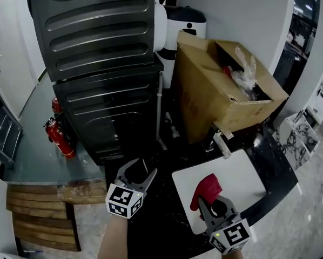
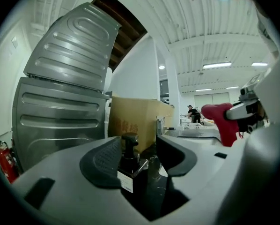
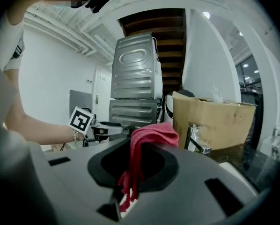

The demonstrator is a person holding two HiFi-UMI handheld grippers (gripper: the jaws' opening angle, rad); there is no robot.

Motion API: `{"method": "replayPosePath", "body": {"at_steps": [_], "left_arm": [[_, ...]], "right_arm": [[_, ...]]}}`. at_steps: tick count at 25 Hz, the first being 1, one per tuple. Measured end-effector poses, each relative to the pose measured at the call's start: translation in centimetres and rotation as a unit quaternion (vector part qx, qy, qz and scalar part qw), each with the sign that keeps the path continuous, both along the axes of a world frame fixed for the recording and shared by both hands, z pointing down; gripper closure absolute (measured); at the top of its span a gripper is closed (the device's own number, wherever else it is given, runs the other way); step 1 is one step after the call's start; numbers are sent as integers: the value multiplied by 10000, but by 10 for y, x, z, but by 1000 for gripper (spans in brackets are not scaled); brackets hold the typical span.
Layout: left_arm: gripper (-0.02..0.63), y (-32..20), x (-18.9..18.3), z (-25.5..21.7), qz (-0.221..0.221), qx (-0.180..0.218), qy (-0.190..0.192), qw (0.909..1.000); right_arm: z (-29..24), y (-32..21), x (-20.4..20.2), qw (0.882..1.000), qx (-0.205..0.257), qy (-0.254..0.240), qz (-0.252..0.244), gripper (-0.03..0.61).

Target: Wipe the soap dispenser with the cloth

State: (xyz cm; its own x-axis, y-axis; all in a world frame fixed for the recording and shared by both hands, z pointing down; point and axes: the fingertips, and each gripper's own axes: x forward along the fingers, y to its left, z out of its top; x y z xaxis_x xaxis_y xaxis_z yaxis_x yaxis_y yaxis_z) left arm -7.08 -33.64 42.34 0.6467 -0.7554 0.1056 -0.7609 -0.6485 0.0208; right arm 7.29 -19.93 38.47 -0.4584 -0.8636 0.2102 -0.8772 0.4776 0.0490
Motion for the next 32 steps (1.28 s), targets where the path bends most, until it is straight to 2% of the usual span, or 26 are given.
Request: {"method": "replayPosePath", "body": {"at_steps": [2, 9, 12, 15, 18, 22, 27, 32], "left_arm": [[386, -16, 7, 13, 71, -60, -87, 9999], [457, -53, 16, 23, 109, 137, -197, 9997], [459, -59, 20, 27, 219, 209, -294, 9991], [512, -62, 23, 26, 282, 345, -375, 9983], [518, -62, 23, 27, 276, 284, -241, 9989], [518, -55, 22, 27, 310, 121, -99, 9994], [520, -31, 19, 22, 259, -177, 196, 9993], [520, 8, 21, 10, 255, -184, 68, 9995]], "right_arm": [[8, -8, 1, 9999, -88, 132, 15, 529], [28, -31, 3, 9985, -380, 372, 92, 529], [33, -38, 1, 9983, -408, 404, 118, 529], [38, -42, -3, 9980, -451, 426, 107, 529], [41, -42, -8, 9978, -476, 469, 46, 529], [41, -38, -12, 9971, -577, 496, -33, 529], [32, -35, -17, 9985, -350, 357, -221, 529], [15, -24, -27, 9983, -181, 290, -482, 529]]}}
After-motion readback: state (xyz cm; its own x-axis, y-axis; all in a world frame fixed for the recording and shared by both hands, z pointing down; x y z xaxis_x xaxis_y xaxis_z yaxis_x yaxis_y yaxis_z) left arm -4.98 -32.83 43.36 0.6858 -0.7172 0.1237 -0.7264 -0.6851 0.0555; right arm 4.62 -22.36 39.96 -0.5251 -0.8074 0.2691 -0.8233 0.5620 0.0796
